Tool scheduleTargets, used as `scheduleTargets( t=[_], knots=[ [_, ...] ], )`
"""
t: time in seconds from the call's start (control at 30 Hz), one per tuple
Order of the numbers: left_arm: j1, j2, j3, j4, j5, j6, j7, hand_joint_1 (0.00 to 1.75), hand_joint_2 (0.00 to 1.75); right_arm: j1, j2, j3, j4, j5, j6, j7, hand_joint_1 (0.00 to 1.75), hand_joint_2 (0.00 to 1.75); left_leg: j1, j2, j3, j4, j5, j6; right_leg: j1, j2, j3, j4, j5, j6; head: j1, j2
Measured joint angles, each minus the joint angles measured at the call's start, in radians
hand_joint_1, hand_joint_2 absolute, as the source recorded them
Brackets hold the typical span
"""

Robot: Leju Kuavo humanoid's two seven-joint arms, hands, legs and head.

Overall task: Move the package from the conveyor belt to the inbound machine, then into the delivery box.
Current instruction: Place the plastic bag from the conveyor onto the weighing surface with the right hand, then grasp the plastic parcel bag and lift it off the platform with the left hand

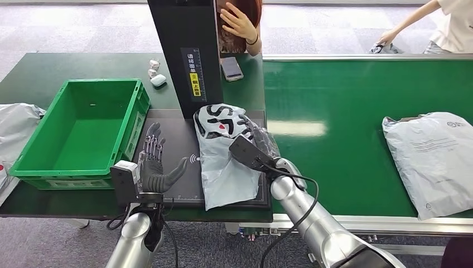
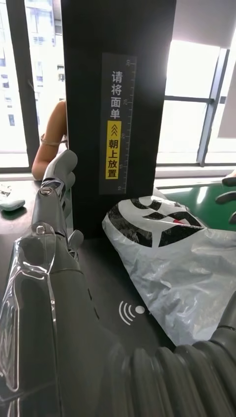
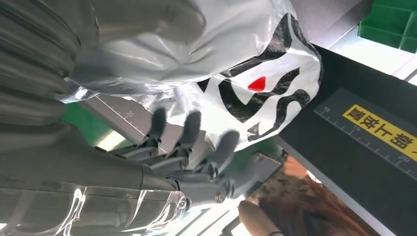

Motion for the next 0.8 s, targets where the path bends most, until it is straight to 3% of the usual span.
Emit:
scheduleTargets(
  t=[0.2,0.43,0.6,0.8],
  knots=[
    [-0.022,0.0,-0.015,0.02,0.012,-0.013,-0.012,0.0,1.75,0.01,-0.001,-0.018,-0.002,-0.085,0.087,-0.152,0.0,1.75,0.0,0.0,0.0,0.0,0.0,0.0,0.0,0.0,0.0,0.0,0.0,0.0,0.0,0.0],
    [-0.029,0.001,-0.025,0.032,0.006,-0.037,-0.031,0.0,1.75,0.071,-0.028,-0.069,-0.105,-0.228,0.16,-0.266,0.0,1.75,0.0,0.0,0.0,0.0,0.0,0.0,0.0,0.0,0.0,-0.001,0.0,0.0,0.0,0.0],
    [-0.032,0.005,-0.062,0.042,-0.051,-0.075,-0.035,0.0,1.75,0.153,-0.062,-0.139,-0.287,-0.314,0.134,-0.285,0.0,1.75,0.0,0.0,0.0,0.0,-0.001,0.0,-0.001,0.0,0.0,-0.001,0.0,0.0,0.0,0.0],
    [-0.06,0.006,-0.126,0.082,-0.135,-0.104,-0.033,0.0,1.75,0.216,-0.085,-0.215,-0.436,-0.316,0.103,-0.274,0.0,1.75,-0.001,0.0,0.0,0.0,-0.001,0.0,-0.001,0.0,-0.001,-0.001,0.0,0.0,0.0,0.0]
  ],
)
